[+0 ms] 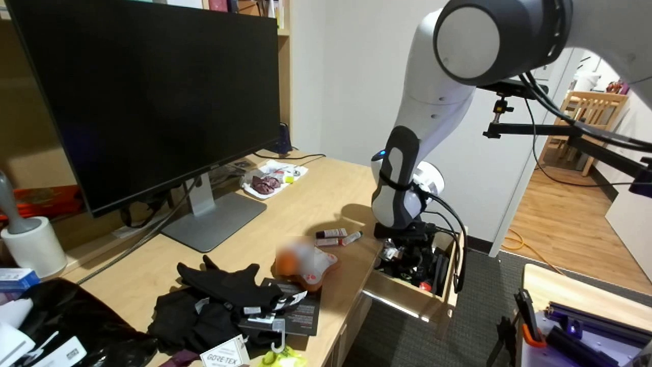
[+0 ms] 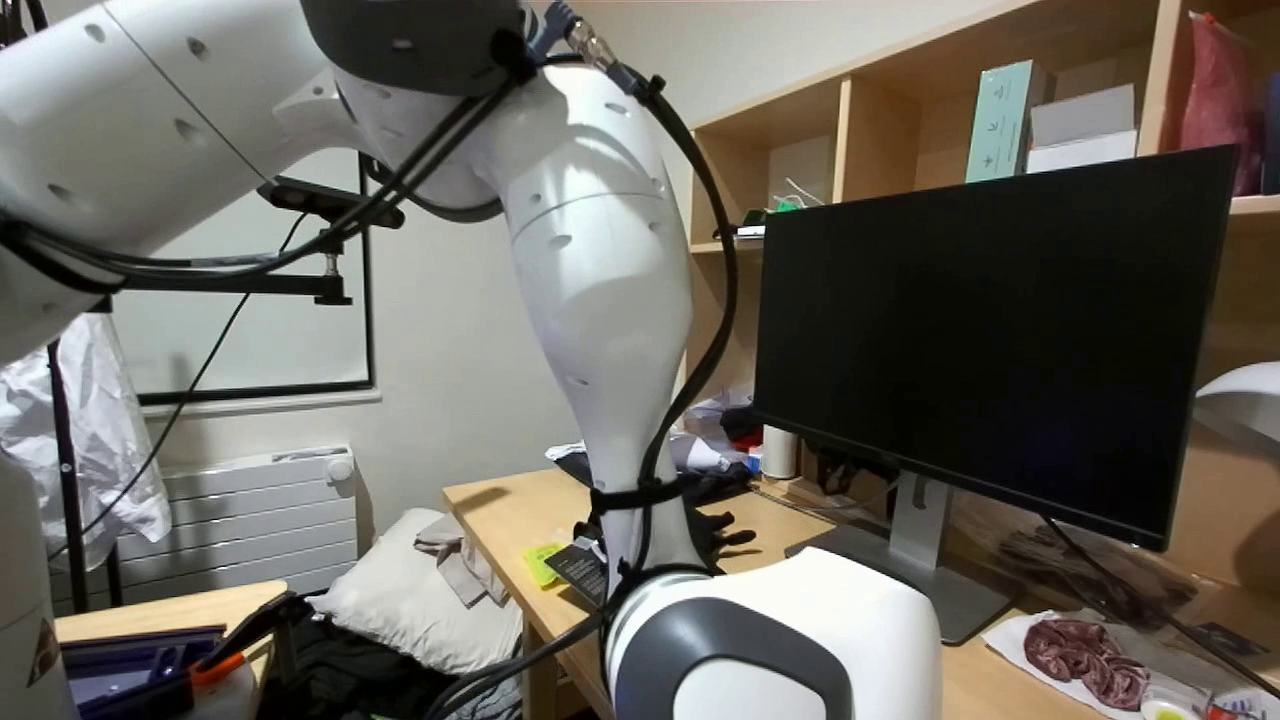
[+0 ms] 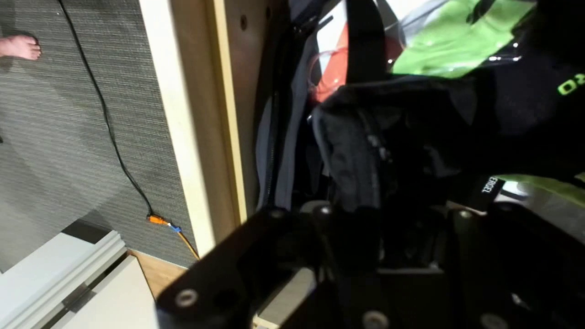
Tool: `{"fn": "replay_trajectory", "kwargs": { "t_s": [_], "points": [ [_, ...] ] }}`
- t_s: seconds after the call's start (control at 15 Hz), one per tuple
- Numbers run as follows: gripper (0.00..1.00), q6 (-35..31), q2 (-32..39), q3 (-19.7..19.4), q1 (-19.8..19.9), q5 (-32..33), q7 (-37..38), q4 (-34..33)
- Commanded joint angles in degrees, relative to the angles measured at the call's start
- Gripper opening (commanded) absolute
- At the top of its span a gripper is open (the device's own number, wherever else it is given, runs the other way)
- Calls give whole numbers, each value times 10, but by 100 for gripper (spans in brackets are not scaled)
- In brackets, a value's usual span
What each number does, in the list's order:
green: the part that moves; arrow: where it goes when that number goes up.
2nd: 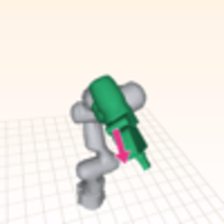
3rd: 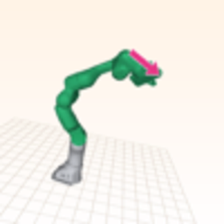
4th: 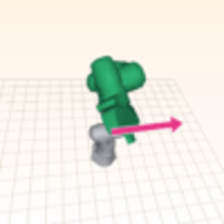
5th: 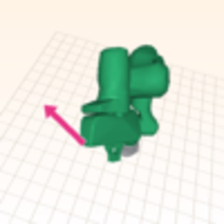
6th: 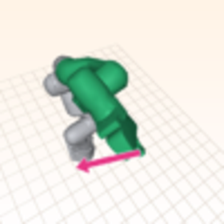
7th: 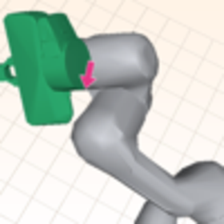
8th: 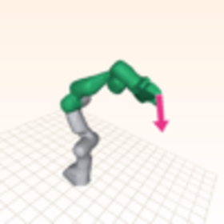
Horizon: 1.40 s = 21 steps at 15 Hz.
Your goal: Place the black purse in the drawer
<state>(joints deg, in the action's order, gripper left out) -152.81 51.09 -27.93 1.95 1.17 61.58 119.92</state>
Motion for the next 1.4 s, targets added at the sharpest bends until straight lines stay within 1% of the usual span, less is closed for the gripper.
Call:
{"fn": "replay_trajectory", "kwargs": {
  "t_s": [0.0, 0.13, 0.27, 0.47, 0.53, 0.67, 0.73, 1.0, 1.2, 1.33],
  "points": [
    [40, -21, 22, -12, -8, -10, 15, -14],
    [53, -14, 17, -23, -17, -7, 20, -9],
    [66, -17, 12, -24, -17, -7, 18, -3],
    [82, 3, 2, -36, -29, 4, 18, 7],
    [86, -2, -6, -37, -30, 5, 15, 15],
    [97, -24, -35, -47, -37, 8, 8, 48],
    [100, -35, -47, -60, -47, 12, 4, 63],
    [100, -81, -96, -93, -74, 22, -28, 115],
    [100, -88, -132, -112, -93, 30, -59, 144],
    [100, -97, -156, -131, -112, 38, -66, 160]
  ]
}}
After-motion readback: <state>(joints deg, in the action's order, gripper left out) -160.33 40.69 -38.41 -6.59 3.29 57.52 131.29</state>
